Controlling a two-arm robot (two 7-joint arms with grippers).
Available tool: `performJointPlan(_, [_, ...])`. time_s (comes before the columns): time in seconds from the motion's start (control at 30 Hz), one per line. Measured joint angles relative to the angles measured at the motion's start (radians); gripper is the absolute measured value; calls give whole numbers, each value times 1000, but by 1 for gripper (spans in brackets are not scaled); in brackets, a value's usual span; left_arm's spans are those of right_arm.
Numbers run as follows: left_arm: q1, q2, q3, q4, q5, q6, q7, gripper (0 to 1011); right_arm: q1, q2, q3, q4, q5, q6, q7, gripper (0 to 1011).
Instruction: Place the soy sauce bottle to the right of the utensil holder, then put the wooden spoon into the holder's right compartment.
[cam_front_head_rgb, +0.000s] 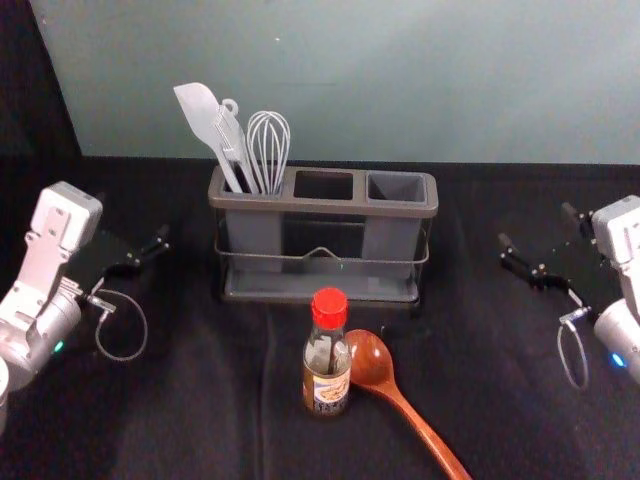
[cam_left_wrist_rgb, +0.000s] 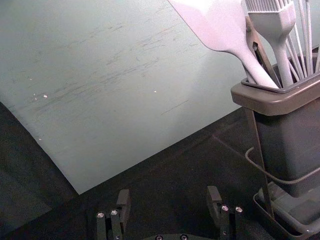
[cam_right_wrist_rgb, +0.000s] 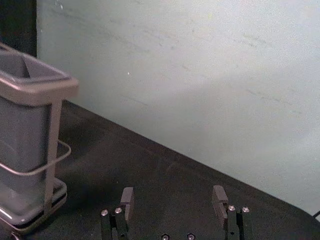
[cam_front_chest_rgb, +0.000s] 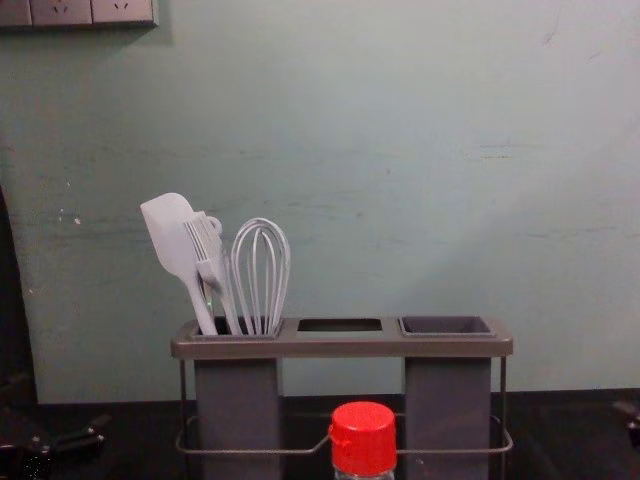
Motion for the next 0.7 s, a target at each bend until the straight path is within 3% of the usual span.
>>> performJointPlan(0.23, [0,0,0,0,0,0,0,1005,-53,26,46,-85,22,0,11,1003])
performJointPlan(0.4, [0,0,0,0,0,0,0,1005,-120,62,96,-174,57,-11,34,1003])
performJointPlan(0.53, [0,0,0,0,0,0,0,1005,-182,95,139,-234,102,-31,66,1003])
performJointPlan(0.7, [0,0,0,0,0,0,0,1005,-277,140,202,-297,206,-71,152,1003])
